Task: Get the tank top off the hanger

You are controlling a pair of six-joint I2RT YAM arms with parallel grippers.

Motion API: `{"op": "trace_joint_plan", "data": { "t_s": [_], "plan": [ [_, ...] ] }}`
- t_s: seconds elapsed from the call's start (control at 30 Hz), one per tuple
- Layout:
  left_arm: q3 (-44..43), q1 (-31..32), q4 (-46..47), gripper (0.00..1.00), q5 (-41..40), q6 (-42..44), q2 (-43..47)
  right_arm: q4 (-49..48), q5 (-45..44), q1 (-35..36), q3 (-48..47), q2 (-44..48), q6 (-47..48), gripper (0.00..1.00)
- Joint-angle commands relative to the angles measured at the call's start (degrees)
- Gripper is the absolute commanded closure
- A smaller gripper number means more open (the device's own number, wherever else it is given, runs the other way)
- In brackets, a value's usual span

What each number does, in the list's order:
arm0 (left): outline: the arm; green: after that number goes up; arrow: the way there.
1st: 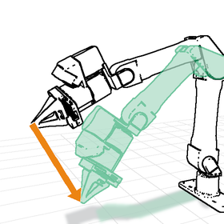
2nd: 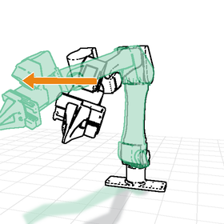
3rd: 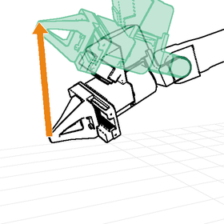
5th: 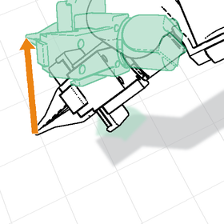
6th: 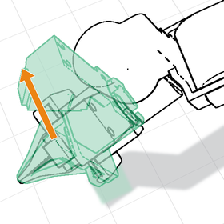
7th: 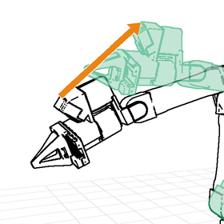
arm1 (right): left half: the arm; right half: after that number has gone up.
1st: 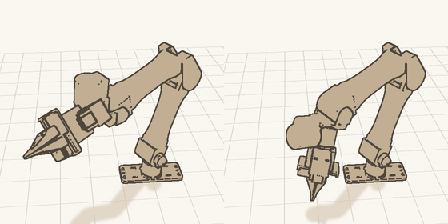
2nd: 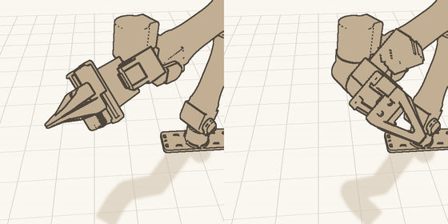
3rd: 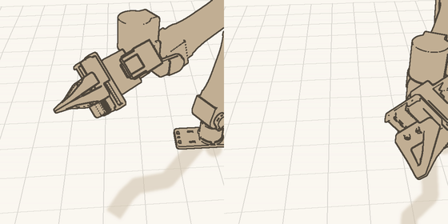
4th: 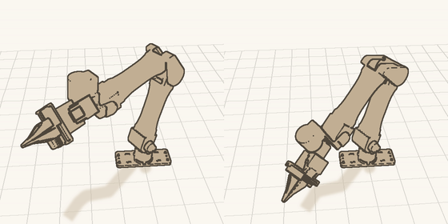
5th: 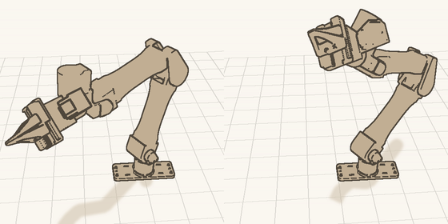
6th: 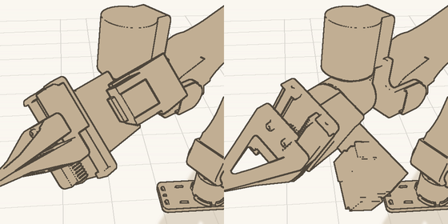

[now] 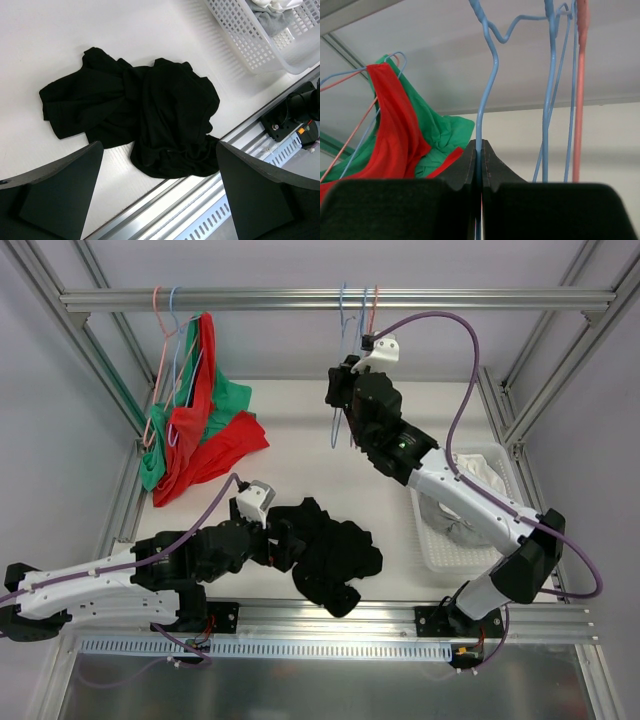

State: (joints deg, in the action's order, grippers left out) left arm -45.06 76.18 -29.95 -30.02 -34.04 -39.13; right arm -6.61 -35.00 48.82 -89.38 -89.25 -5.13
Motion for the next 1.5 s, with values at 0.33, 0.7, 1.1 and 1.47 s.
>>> {"op": "trace_joint_plan", "data": {
  "t_s": [0.33, 0.7, 1.1, 1.47],
  "plan": [
    [-1.2, 0.3, 0.0, 0.01, -6.1, -2.7, -6.6, 4.8, 8.6, 0.3, 4.8, 14.2, -3.8, 0.12],
    [-8.2, -13.8, 5.5, 0.01, 12.0, 2.3, -30.9, 33.8, 22.1, 1.1, 7.6, 35.9, 3.7, 0.01],
    [-14.4, -12.1, 6.8, 0.01, 20.7, -1.8, -60.7, 46.0, 32.0, 1.1, 24.4, 65.8, 2.0, 0.00],
    [-12.1, -3.3, 7.7, 1.00, 11.1, -6.6, -51.7, 48.4, 33.8, 1.0, 26.6, 72.5, 2.4, 0.01]
  ]
}}
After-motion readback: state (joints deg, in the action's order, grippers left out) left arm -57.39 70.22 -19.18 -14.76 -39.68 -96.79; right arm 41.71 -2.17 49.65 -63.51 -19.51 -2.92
